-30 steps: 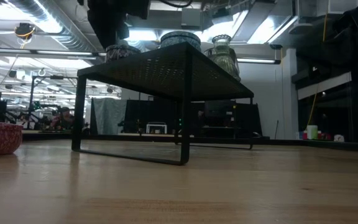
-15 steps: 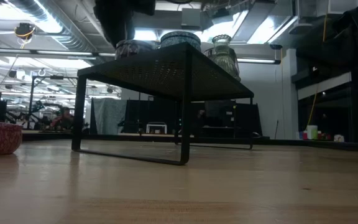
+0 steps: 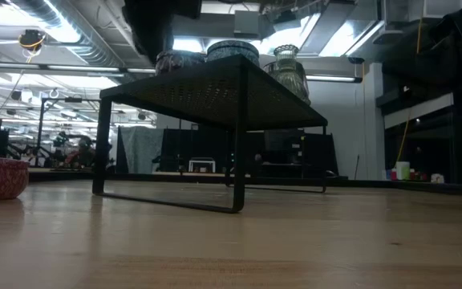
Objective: Pick & Place candle stick holders
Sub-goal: Put the red scented candle on the shelf, then put the pink scented candle on the shelf
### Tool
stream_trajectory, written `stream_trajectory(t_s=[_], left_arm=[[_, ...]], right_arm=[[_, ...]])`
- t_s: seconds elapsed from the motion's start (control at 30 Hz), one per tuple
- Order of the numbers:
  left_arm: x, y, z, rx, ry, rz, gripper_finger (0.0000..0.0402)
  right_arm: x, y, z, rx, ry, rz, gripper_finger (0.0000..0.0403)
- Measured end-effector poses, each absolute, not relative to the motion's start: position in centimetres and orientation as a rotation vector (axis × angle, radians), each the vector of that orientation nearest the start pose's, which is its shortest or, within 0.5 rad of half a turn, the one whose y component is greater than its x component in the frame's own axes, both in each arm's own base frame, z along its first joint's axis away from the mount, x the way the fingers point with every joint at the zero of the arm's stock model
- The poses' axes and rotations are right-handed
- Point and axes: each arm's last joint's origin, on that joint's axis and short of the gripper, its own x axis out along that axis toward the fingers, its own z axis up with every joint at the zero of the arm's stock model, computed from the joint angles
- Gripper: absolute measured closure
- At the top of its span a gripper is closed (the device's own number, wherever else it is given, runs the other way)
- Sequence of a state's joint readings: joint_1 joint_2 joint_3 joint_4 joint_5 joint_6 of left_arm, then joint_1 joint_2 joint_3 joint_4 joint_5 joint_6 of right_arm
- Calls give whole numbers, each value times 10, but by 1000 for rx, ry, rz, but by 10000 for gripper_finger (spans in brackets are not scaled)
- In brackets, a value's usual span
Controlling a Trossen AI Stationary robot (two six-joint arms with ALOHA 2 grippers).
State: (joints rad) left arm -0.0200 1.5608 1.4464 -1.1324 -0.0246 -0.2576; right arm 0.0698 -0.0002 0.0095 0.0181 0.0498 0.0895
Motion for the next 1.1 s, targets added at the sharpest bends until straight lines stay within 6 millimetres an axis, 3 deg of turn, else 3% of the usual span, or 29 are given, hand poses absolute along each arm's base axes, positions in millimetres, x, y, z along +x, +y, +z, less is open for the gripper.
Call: stream_trajectory(t_s=[0.17,1.1], left_arm=[[292,-7,306,-253,1307,187,400],[304,-13,310,-292,1181,152,400]], right_arm=[[97,5,169,91,-27,21,355],[97,5,169,91,-27,21,355]])
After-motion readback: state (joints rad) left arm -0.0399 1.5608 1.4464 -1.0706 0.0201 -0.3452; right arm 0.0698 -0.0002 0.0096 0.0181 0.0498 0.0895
